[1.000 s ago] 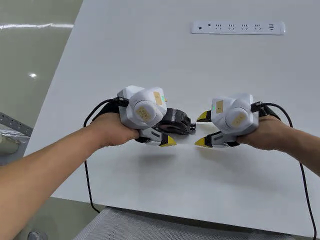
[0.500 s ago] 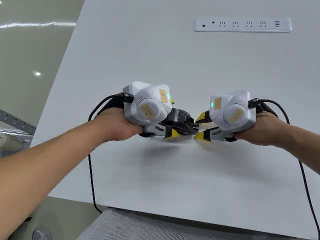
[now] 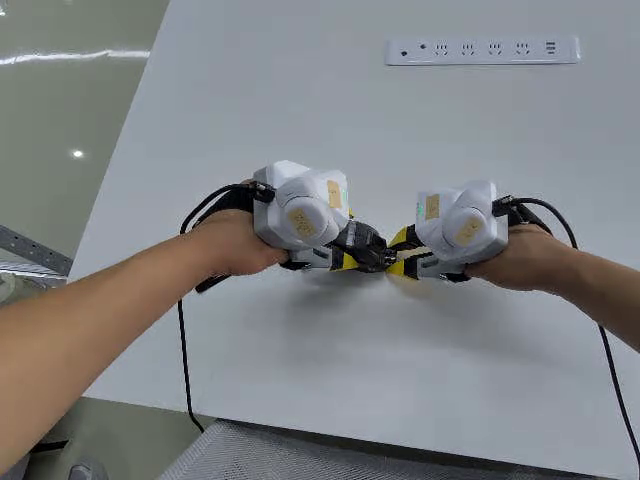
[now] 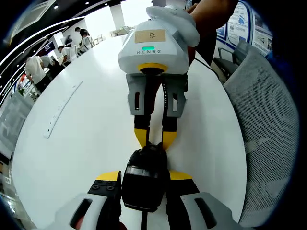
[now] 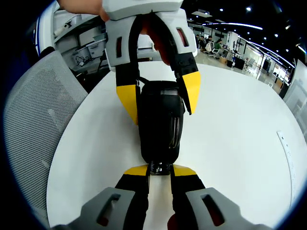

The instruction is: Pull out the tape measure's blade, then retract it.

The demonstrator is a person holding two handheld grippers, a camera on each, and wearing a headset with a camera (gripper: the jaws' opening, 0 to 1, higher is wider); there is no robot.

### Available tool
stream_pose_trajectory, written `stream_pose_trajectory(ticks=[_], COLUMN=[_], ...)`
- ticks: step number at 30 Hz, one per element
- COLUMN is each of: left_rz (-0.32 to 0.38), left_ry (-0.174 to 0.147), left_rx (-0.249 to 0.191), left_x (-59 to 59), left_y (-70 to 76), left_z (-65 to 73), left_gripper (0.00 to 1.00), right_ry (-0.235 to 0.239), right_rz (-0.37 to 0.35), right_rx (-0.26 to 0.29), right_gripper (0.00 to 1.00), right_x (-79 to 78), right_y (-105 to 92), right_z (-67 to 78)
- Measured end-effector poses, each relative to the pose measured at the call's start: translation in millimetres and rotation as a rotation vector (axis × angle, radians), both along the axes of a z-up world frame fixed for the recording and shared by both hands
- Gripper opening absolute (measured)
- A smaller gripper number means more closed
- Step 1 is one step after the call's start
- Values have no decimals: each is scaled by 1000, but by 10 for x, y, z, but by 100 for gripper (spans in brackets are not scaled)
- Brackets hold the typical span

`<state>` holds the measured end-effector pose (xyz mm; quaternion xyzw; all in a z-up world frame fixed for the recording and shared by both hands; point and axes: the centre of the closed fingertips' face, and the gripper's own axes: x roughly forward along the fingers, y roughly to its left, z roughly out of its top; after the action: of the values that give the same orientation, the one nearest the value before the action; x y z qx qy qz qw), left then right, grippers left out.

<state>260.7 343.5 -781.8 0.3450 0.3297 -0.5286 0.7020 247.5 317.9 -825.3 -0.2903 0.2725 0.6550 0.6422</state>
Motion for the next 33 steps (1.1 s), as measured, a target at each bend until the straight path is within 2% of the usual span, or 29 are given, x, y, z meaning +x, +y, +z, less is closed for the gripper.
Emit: stream_pose_trajectory(ticks=[19, 33], left_rz=[-16, -23], left_ry=[14, 9], left_rx=[18, 35], left_x=[27, 27], left_y=[25, 16], left_z=[-3, -3], left_gripper=[30, 28], right_ry=[-43, -49], right_rz=[-4, -7], right_rx=[-12, -13], right_gripper=[11, 10], right_x=[19, 36], right_y=[-11, -59], right_z=[3, 3])
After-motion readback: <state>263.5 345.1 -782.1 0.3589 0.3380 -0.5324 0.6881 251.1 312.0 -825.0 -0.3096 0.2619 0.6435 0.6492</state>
